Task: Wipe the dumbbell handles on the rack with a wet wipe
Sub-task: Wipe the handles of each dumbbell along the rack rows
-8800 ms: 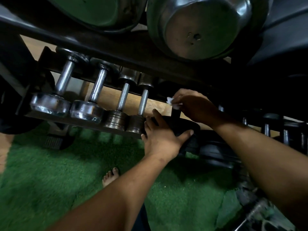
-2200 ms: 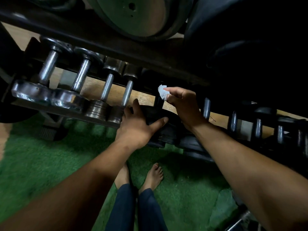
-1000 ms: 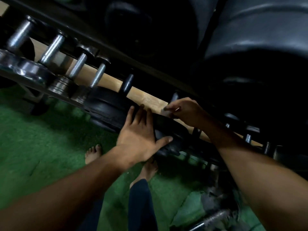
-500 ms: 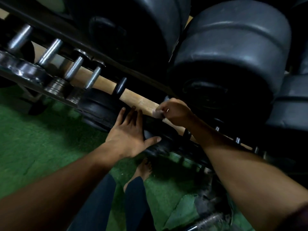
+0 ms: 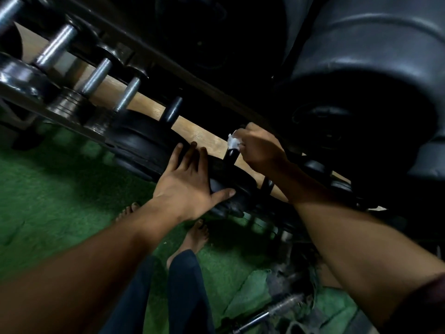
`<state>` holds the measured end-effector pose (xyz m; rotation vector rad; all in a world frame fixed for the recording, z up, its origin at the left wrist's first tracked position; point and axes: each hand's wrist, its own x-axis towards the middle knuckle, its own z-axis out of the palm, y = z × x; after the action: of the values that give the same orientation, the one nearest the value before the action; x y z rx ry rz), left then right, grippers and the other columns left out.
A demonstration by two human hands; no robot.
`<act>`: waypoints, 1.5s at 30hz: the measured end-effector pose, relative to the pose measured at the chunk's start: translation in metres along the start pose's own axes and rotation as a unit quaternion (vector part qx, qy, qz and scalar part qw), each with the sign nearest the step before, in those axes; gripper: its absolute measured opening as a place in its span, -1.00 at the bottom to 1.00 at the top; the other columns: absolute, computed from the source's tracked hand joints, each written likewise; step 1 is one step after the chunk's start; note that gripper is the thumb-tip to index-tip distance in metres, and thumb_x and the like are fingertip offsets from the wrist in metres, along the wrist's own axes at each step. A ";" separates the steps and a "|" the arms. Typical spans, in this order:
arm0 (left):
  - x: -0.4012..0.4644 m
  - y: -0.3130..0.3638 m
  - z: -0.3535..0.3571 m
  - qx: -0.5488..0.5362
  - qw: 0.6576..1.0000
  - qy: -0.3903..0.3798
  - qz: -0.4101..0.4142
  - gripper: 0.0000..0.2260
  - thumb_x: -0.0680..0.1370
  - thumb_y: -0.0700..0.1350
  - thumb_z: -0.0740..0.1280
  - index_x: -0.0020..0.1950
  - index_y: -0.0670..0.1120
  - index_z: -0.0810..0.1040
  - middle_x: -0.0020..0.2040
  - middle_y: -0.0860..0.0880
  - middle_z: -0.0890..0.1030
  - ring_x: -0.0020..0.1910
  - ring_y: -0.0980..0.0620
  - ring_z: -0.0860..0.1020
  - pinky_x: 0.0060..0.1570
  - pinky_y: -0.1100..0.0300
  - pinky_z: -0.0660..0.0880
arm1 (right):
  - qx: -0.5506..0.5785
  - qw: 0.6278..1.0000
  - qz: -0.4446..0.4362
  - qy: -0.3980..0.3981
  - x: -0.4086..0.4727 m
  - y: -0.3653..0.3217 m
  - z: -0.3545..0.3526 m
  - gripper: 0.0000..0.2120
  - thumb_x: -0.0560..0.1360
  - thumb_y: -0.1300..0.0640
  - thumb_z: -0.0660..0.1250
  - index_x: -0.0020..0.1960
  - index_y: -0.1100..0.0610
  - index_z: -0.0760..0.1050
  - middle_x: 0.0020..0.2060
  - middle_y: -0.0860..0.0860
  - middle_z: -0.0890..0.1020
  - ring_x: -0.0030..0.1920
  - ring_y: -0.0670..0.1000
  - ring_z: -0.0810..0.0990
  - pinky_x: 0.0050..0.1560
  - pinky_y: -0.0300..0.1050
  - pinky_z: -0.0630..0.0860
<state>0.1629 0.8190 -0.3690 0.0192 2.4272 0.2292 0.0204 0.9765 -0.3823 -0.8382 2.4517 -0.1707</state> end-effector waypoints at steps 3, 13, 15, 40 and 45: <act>-0.001 -0.001 0.000 -0.005 1.000 0.009 0.003 0.06 0.47 0.56 -0.25 0.62 -0.28 -0.23 0.67 -0.22 -0.04 0.64 -0.09 -0.26 0.55 -0.16 -0.35 | -0.020 1.000 0.000 -0.022 -0.004 -0.006 0.002 -0.86 0.56 -0.01 0.29 0.01 -0.12 0.62 -0.07 -0.11 0.45 -0.03 -0.13 0.51 -0.11 -0.28 0.39; -0.001 -0.001 -0.003 -0.011 1.000 0.003 0.003 0.05 0.49 0.55 -0.23 0.62 -0.29 -0.21 0.67 -0.23 -0.06 0.64 -0.10 -0.26 0.54 -0.15 -0.37 | -0.044 0.997 0.031 0.046 0.000 -0.011 0.017 -0.82 0.53 -0.13 0.16 -0.10 -0.17 0.52 -0.08 -0.12 0.52 -0.06 -0.02 0.50 -0.25 -0.32 0.23; -0.001 -0.002 -0.003 -0.013 1.000 0.002 0.006 0.05 0.48 0.55 -0.23 0.62 -0.29 -0.21 0.67 -0.23 -0.07 0.64 -0.09 -0.27 0.54 -0.15 -0.38 | -0.042 0.997 0.057 0.021 0.003 -0.003 0.015 -0.85 0.59 -0.09 0.21 -0.08 -0.22 0.54 -0.03 -0.08 0.56 0.00 -0.01 0.51 -0.10 -0.25 0.28; 0.006 -0.011 0.002 0.020 0.998 -0.010 0.056 0.06 0.48 0.54 -0.27 0.60 -0.33 -0.26 0.66 -0.25 -0.13 0.64 -0.15 -0.26 0.56 -0.14 -0.33 | 0.218 0.897 0.350 0.161 0.006 -0.018 0.037 -0.91 0.51 0.18 0.38 -0.08 0.14 0.66 -0.16 0.14 0.69 -0.01 0.18 0.67 -0.02 -0.06 0.60; 0.005 -0.012 0.001 0.014 0.998 -0.004 0.058 0.07 0.48 0.54 -0.27 0.60 -0.34 -0.25 0.66 -0.27 -0.12 0.64 -0.15 -0.26 0.57 -0.13 -0.32 | 0.239 0.907 0.296 0.183 -0.003 -0.016 0.035 -0.72 0.29 0.30 0.43 -0.07 0.03 0.51 -0.24 0.09 0.67 -0.15 0.12 0.65 -0.10 0.02 0.61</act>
<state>0.1601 0.8077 -0.3749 0.1745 2.4231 0.2465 0.0496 0.9670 -0.4064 0.1789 2.6992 -0.7159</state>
